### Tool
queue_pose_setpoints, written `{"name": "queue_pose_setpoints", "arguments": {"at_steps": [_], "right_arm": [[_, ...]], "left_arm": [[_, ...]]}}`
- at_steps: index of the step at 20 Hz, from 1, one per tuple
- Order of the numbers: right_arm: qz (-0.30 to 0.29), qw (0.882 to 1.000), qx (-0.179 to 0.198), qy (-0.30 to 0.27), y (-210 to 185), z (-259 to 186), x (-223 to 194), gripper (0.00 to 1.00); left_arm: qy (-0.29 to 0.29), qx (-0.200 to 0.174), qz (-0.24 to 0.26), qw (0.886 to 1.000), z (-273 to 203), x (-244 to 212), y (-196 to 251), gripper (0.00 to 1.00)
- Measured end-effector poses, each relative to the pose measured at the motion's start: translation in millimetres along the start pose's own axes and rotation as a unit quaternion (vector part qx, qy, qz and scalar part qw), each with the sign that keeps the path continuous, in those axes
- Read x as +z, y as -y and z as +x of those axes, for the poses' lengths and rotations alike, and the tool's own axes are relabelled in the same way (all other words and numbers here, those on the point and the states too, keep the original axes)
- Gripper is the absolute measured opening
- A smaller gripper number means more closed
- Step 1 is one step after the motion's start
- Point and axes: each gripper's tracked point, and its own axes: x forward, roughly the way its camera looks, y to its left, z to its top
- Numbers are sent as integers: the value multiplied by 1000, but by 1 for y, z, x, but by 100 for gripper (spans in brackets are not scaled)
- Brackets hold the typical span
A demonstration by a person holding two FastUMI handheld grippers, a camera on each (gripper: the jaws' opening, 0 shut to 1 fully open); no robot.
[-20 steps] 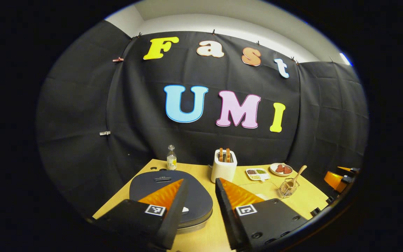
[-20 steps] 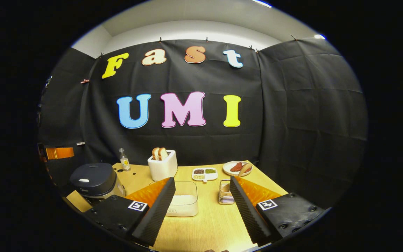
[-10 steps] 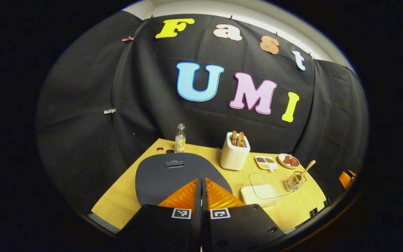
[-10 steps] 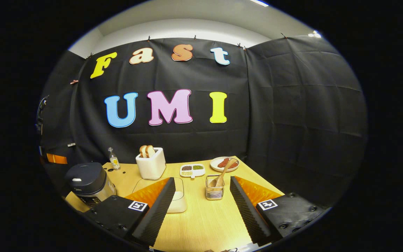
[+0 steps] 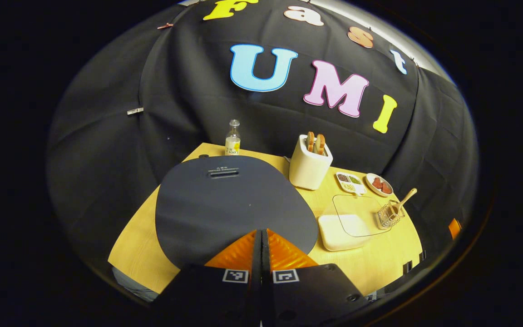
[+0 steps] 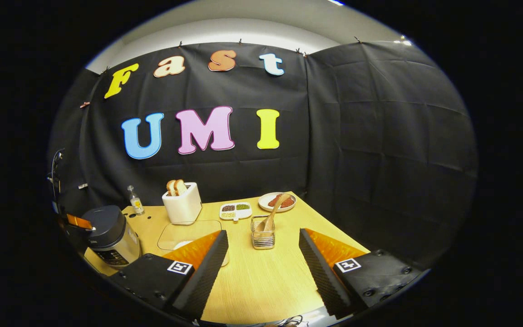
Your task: Close the left gripper, press the button to open the rice cooker; take a wooden spoon from the chopstick holder with the right hand, scoop a spoonful of rice and pour it into the rice cooker, then put the wooden spoon back into the chopstick holder.
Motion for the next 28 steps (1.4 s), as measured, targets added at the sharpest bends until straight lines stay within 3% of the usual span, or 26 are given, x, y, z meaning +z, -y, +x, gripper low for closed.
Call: {"name": "queue_pose_setpoints", "arguments": {"at_steps": [12,14,17,21,23,25,28], "right_arm": [[-17,998,49,-33,-17,45,-2,98],[-18,997,63,-40,-21,56,0,98],[-4,996,77,-49,-25,78,6,98],[5,994,94,-54,-33,111,12,98],[9,995,90,-52,-29,132,16,98],[22,994,87,-56,-25,150,16,98],[33,995,69,-63,-10,181,8,98]], "left_arm": [[-10,59,27,998,1,-6,1,6],[-1,52,37,998,0,-1,5,6],[73,75,38,994,-31,41,10,6],[190,113,16,975,-78,120,22,8],[206,120,26,971,-82,129,31,9],[211,133,34,968,-85,124,33,24],[215,130,-2,968,-86,120,43,80]]}}
